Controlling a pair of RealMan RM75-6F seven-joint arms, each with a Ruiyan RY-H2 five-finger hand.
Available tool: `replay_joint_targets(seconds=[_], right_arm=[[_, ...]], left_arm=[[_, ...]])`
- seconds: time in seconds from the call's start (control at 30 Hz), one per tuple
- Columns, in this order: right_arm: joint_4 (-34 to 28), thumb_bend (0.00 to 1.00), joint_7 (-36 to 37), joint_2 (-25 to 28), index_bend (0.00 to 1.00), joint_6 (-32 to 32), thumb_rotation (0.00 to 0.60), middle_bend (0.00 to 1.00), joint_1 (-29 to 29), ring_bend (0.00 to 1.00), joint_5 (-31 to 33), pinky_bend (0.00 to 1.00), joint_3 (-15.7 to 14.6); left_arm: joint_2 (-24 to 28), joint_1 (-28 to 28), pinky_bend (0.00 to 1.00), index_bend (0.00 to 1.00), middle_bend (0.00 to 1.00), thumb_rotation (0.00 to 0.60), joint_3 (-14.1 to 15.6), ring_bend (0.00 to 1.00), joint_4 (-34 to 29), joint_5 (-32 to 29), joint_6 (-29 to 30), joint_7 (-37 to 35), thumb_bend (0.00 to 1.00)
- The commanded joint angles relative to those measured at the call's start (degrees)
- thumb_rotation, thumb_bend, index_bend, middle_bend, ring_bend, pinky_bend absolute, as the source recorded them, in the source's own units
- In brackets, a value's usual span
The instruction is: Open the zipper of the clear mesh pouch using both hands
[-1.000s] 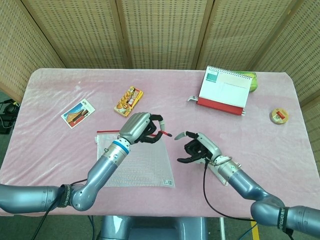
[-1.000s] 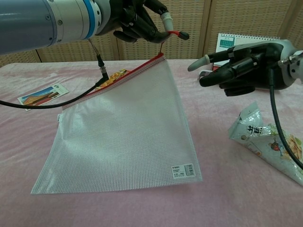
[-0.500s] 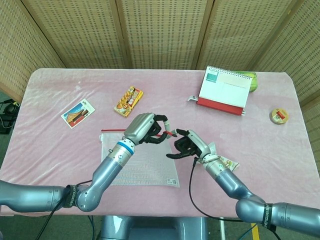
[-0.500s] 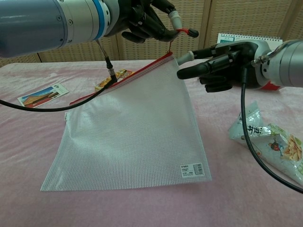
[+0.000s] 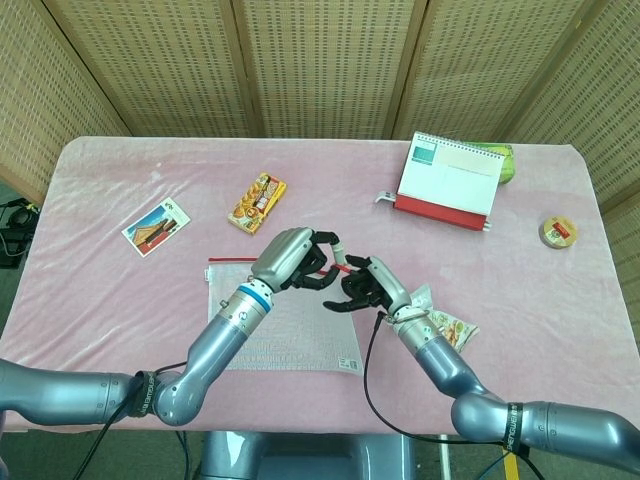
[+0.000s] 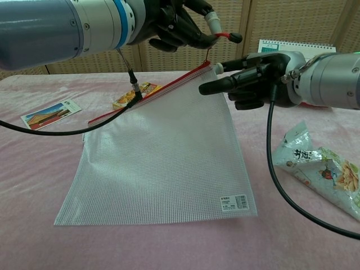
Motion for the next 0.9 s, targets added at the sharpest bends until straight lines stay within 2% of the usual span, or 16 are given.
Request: replay_joint_targets(seconds=[0.03, 0.17, 0.43, 0.67, 0.9], right_arm=[[0.0, 0.22, -1.2, -0.8, 0.50, 1.5, 0.600, 0.95, 0.1, 0.96, 1.3, 1.00, 0.8], [0.0, 0.27, -2.4, -1.2, 0.54, 2.2, 0.600, 0.96, 0.0, 0.96, 2.6, 1.00, 1.2], [-0.2, 0.47, -3.2, -1.7, 0.59, 1.5, 0.600, 0.96, -0.6, 0.97, 2.8, 1.00, 2.1], [-0.2, 0.60, -3.5, -2.0, 0.61, 0.9, 0.600, 0.96, -1.1, 0.96, 2.5, 1.00, 2.6], [-0.4, 0.76, -3.5, -2.0, 0.70, -0.1, 0.600, 0.97, -1.8, 0.97, 1.9, 1.00, 2.9]], left_arm=[[0.0, 0.0, 1.00, 0.89, 0.99, 0.600, 0.2, 0.96, -0.2, -0.1, -0.2, -0.3, 0.56], [-0.3, -0.1, 1.00, 0.89, 0.99, 0.600, 0.3, 0.96, -0.2, 0.1, -0.2, -0.7, 0.56], [-0.4, -0.2, 1.00, 0.89, 0.99, 0.600, 0.4, 0.96, -0.2, 0.3, -0.1, -1.2, 0.56], [-0.3, -0.2, 1.00, 0.89, 0.99, 0.600, 0.4, 0.96, -0.5, 0.3, 0.0, -1.5, 0.56], [-0.1, -0.2, 1.00, 0.89, 0.99, 0.600, 0.4, 0.96, -0.4, 0.3, 0.0, -1.6, 0.56]])
